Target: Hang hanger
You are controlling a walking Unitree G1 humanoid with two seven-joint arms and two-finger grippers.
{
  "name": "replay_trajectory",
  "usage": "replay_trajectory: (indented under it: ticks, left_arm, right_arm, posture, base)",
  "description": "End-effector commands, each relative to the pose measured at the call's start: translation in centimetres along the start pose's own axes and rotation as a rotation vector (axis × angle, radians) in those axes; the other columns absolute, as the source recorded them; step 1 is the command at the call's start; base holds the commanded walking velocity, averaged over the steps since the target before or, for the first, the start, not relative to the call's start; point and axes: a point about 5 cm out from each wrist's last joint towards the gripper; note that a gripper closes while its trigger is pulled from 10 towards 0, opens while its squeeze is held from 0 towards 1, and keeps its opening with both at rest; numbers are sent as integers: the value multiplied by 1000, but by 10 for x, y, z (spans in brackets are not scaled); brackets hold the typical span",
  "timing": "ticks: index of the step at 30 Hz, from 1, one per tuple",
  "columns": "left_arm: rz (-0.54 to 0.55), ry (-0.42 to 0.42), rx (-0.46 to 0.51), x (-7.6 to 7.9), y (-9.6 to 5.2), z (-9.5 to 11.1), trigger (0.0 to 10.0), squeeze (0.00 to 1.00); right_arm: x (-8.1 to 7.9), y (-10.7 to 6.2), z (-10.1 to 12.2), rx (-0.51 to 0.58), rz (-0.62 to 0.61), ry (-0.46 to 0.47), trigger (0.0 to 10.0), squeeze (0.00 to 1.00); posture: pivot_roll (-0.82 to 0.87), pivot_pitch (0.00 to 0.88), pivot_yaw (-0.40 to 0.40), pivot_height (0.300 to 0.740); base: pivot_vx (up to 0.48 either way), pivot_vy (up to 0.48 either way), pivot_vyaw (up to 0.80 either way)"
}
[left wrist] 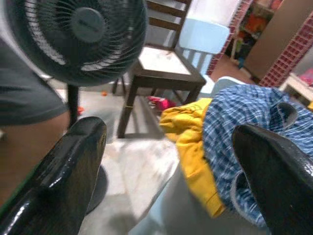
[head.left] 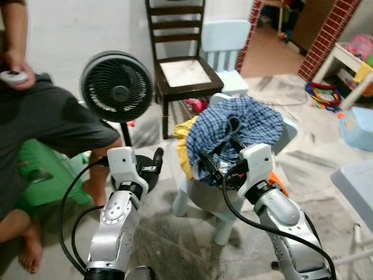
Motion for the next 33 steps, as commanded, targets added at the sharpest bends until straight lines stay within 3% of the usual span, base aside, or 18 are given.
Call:
replay_trajectory:
  ticks: [1,8,26,31,33]
  left_arm:
    - [-15,-13,1,8,0,2,10000,0]
    - [-26,-30,9,10,1,4,10000,0]
    - [-22,-32,-24,10,-4,-4,10000,0]
    - [61,-9,-35,8,-5,-7,10000,0]
    - [95,-51,-43,10,-3,-9,10000,0]
  right_arm:
    - [2,-1,2,13,-10,-5,10000,0]
    - [2,0,3,15,-7,-7,10000,0]
    - [4,-4,1,4,-7,-12,10000,0]
    - [5,-5,1,2,-10,-18,10000,0]
    - [5,-5,2,2,-9,-22,10000,0]
  posture:
    - [-17,110,-61,740]
    - [-16,111,-68,740]
    - [-23,126,-76,740]
    - [-28,117,-79,740]
    - [-36,119,-82,740]
  base:
    - [0,0,0]
    - [0,-75,0]
    - [0,-349,0]
    - [0,0,0]
    - [0,0,0]
Point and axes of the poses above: a point about 5 cm out from each wrist's last joint towards the gripper, its own y axis pointing out of the wrist towards the gripper, its own z axis along the axis of the wrist's last joint, x = y × z, and after that the axes turned 9 degrees about y, right-handed
